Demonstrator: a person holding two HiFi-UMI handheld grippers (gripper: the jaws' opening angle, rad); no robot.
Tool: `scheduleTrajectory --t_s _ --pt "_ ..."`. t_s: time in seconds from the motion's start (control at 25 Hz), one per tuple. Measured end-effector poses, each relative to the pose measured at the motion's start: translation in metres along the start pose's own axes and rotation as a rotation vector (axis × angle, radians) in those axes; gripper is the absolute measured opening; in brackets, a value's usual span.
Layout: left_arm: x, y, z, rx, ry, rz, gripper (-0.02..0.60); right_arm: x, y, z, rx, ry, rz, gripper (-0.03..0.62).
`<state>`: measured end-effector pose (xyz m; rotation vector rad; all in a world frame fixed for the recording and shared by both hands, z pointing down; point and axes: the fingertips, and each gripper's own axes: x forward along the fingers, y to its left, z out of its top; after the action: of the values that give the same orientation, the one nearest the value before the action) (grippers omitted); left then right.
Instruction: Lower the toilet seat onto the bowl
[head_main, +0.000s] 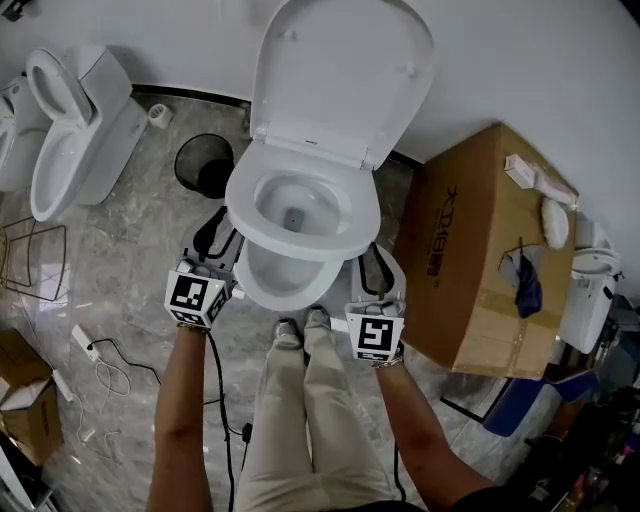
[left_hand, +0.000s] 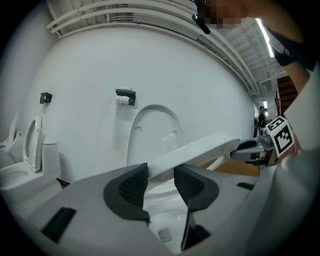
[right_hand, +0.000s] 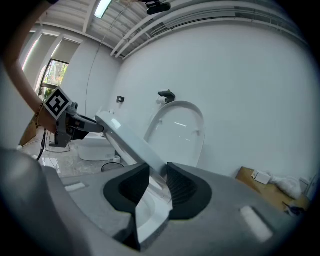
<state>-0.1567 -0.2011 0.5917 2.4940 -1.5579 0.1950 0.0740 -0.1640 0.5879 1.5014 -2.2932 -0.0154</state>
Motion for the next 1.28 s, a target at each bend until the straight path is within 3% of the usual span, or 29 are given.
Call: scheduleTrajectory --t_s 0.36,0.72,0.88,1.28 --pt "-0.013 -0.004 -0.020 0.015 0.015 -0.002 0.164 -0.009 0.012 -0.018 0.004 0.034 -0.019 0.100" --pt "-0.027 -0.007 -0.048 0.050 0.083 -0.002 0.161 -0.018 0.027 -0.039 0.007 0.078 -0.021 0.100" --pt "-0.029 -0.012 -0.050 0.063 0.045 -0.027 0.161 -0.021 0.032 -0.048 0.013 0.100 -0.019 0.100" --pt "-0.040 -0.014 -0.077 0.080 0.097 -0.036 0.161 -0.028 0.046 -0.071 0.016 0.154 -0.004 0.101"
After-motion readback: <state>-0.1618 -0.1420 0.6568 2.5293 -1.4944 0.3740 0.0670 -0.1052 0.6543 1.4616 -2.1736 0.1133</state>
